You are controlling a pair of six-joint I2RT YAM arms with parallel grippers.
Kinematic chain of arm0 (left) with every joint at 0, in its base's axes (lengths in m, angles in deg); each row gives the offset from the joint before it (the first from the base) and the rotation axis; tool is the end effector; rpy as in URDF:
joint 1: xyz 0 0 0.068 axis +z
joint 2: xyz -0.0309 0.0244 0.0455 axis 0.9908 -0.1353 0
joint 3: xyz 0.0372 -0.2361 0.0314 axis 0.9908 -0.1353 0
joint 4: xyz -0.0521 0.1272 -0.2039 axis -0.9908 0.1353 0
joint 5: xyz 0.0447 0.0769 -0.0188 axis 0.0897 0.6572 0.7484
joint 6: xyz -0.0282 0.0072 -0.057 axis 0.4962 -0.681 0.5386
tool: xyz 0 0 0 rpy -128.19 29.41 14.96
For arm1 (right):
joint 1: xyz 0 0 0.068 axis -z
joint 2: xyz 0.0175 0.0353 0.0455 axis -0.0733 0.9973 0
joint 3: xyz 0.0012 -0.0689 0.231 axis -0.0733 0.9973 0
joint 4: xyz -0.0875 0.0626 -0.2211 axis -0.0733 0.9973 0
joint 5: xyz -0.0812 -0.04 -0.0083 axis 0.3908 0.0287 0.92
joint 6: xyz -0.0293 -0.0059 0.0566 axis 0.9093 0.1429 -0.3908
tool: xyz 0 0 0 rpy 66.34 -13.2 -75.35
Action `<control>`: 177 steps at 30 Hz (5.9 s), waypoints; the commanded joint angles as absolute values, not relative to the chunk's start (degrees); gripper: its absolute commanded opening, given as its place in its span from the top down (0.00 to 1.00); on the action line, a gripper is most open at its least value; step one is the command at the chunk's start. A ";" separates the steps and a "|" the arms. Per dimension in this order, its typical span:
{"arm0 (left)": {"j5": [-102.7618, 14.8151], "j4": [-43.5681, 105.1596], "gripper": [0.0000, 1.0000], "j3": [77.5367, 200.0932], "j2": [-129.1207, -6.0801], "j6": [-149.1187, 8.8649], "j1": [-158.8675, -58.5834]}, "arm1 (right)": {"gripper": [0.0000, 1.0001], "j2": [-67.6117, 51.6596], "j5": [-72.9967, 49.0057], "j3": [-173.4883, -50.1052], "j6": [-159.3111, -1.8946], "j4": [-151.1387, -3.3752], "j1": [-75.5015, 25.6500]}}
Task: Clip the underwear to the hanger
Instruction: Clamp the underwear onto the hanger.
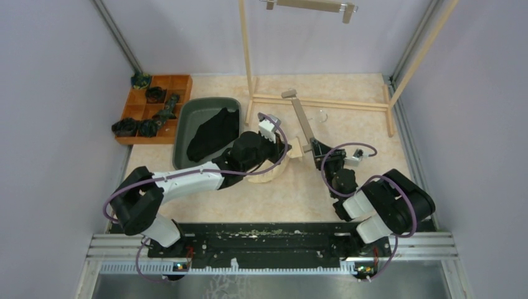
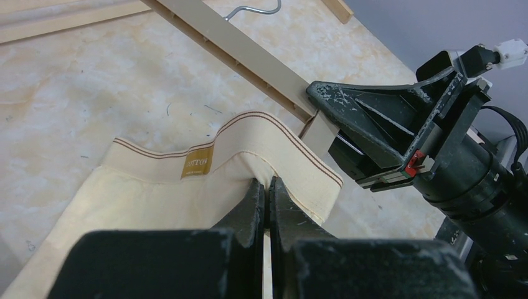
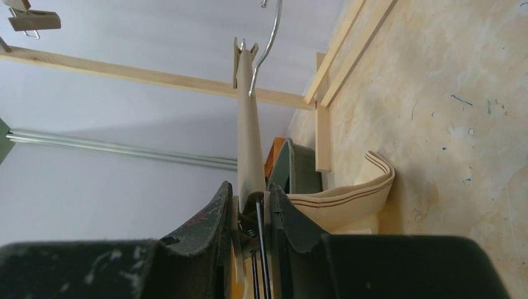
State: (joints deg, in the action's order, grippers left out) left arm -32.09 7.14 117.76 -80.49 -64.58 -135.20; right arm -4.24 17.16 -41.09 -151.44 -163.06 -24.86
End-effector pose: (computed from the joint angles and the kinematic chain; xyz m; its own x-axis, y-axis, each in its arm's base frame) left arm 0.2147 -0.2794 0.2298 -0.3376 -0.0405 -0.9404 0.6906 0.6682 -0.2767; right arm 0.1992 0.0900 0.1405 -0.1125 0.9773 -0.1797 -0.1074 0.1678 0.9800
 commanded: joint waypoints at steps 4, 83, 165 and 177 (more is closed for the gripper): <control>-32.00 4.47 1.00 116.01 -79.21 -62.79 -134.43 | 1.00 -6.44 19.14 -40.82 -151.65 -176.55 -24.54; -35.49 1.37 1.00 117.11 -80.87 -62.05 -134.15 | 1.00 -4.17 16.64 -42.14 -153.06 -176.55 -24.53; -37.10 -1.47 1.00 118.73 -85.09 -61.78 -134.17 | 1.00 -5.37 14.17 -43.74 -157.15 -176.60 -24.54; -36.77 -1.89 1.00 118.46 -85.59 -61.85 -134.08 | 1.00 -5.35 14.25 -43.85 -158.44 -176.60 -24.54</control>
State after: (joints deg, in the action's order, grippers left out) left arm -36.25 0.74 118.37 -84.79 -61.98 -134.45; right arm -4.26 14.78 -42.23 -157.45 -163.52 -24.86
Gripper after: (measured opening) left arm 0.017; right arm 0.200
